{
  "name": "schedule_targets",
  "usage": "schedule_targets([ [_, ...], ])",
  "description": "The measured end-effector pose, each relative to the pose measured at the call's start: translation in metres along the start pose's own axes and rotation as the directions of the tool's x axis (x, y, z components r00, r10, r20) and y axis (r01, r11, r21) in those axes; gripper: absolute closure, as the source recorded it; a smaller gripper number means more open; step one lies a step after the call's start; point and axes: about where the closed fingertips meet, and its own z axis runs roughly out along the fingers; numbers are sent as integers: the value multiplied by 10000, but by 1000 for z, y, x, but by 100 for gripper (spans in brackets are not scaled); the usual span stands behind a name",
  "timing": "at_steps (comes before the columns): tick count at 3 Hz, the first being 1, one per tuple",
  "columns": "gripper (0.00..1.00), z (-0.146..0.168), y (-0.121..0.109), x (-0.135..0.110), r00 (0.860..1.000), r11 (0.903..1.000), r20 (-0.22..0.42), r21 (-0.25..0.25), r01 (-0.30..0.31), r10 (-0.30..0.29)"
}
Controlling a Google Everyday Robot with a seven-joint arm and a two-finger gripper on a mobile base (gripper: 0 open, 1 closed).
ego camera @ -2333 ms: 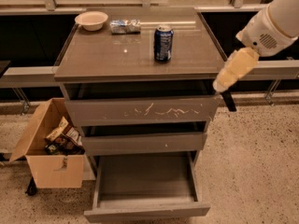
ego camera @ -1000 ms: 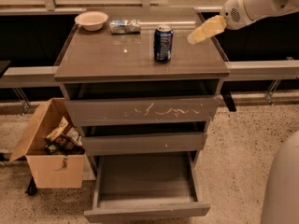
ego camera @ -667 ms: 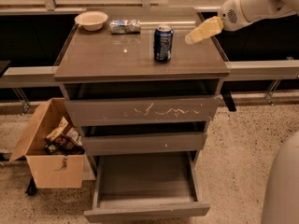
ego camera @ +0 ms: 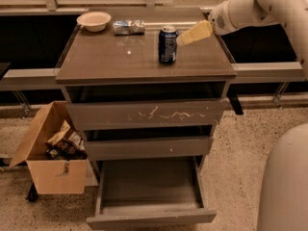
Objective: Place pepsi can into bottom drawer
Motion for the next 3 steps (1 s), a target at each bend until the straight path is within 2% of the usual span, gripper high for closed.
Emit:
schedule_targets([
  [1,0,21,4,-6,9996,9997,272,-209,124,-118],
  [3,0,57,27,-14,9985,9943,493,-1026,273,-223],
])
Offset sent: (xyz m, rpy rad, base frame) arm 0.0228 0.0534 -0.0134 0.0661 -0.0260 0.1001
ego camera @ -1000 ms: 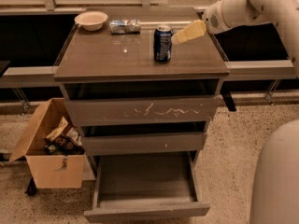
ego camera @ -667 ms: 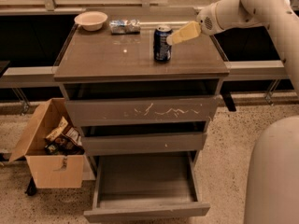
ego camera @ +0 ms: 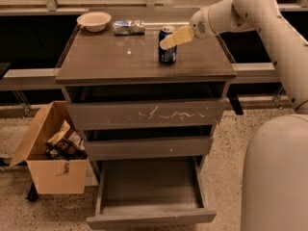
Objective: Place pepsi can into bottom drawer
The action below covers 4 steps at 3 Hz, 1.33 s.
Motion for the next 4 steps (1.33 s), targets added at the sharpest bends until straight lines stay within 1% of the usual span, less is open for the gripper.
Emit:
schedule_targets([
  [1,0,8,4,-1,10000,9998,52,-182,-5,6],
  [2,18,12,9,-5,9998,9994,202,-326,85,-79],
  [4,64,17,17,-8,9993,9983,349,-563,170,-150],
])
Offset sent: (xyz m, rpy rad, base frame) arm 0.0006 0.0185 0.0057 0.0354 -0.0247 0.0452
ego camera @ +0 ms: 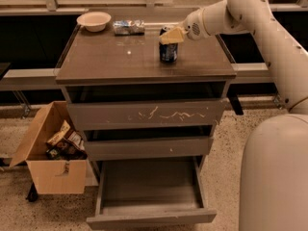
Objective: Place pepsi can into bottom drawer
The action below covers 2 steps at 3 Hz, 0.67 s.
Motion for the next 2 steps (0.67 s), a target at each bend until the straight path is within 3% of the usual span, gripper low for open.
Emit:
schedule_targets([
  [1,87,-9,16,-6,9991,9986,67,-325,428,-426],
  [2,100,-37,48,-19,9949,9919,385,-835,958,-928],
])
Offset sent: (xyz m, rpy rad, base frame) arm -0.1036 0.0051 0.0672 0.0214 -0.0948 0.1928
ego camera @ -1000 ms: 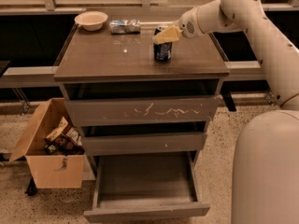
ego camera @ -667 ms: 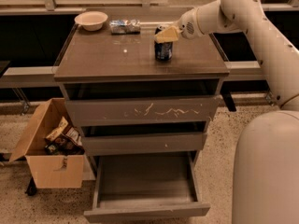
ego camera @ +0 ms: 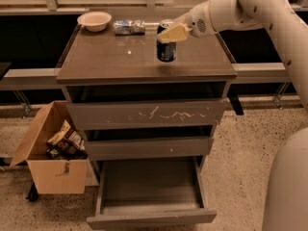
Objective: Place pepsi can into bottom drawer
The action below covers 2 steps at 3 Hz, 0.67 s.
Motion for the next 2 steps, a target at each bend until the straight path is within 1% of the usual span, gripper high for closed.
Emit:
schedule_targets([
  [1,100,0,2,0,10000,10000,-31,-62,42,-42],
  [2,100,5,21,-4,9978,9956,-375,-787,515,-546],
])
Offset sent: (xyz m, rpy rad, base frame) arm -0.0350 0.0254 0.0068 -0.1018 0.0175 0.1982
